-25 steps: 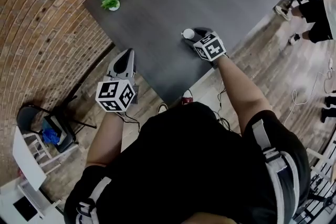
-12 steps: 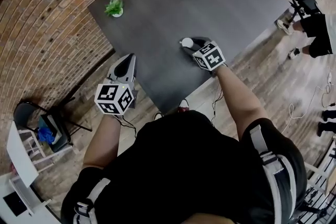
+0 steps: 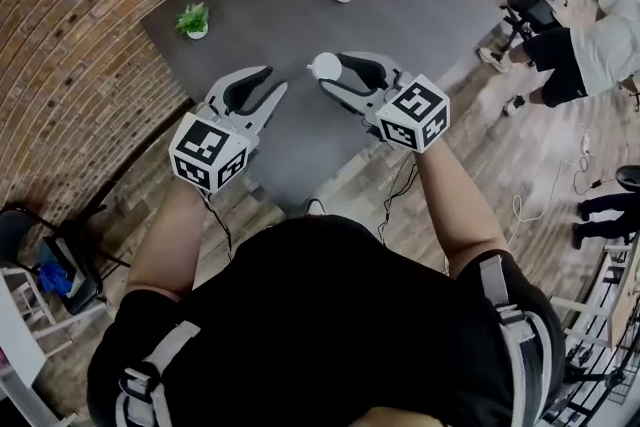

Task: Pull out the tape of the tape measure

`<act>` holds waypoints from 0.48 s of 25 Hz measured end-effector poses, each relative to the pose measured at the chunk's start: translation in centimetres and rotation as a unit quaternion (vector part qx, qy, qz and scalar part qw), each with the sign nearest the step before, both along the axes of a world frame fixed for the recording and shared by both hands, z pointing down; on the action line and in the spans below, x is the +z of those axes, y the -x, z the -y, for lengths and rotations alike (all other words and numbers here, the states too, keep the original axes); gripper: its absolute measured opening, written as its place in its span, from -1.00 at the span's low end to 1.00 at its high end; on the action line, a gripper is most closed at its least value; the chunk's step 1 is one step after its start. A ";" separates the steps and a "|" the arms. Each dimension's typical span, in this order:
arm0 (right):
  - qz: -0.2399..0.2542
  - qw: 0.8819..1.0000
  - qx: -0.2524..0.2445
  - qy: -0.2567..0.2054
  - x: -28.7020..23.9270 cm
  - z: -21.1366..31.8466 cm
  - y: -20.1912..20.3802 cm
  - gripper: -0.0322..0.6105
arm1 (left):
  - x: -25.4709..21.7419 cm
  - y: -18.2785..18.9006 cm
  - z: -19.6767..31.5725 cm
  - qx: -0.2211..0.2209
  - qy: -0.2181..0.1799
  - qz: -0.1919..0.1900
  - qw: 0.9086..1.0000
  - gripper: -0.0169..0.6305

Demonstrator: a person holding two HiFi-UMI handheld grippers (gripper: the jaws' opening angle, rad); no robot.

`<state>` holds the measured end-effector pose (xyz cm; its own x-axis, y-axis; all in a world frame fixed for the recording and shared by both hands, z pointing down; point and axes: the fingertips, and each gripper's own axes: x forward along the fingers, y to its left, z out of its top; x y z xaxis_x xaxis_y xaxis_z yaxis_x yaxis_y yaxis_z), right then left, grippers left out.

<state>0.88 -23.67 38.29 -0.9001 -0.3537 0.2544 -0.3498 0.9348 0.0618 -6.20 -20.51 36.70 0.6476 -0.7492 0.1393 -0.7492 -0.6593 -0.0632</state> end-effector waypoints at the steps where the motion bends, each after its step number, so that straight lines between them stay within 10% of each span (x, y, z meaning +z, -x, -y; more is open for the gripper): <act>1: 0.001 1.000 -0.005 -0.010 -1.1 -0.8 0.2 -0.25 | -1.0 -0.8 -0.3 0.022 -0.013 0.000 1.000 -0.62; 12: -0.023 0.997 -0.033 -0.072 -4.6 -6.5 1.0 -0.25 | -3.4 -4.0 -4.1 0.180 -0.067 0.058 0.980 -0.69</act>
<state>-0.10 -17.22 33.66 -0.9114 -0.3298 0.2463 -0.2816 0.9360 0.2113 -2.23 -16.44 33.26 0.8585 -0.4919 0.1448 -0.4522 -0.8595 -0.2383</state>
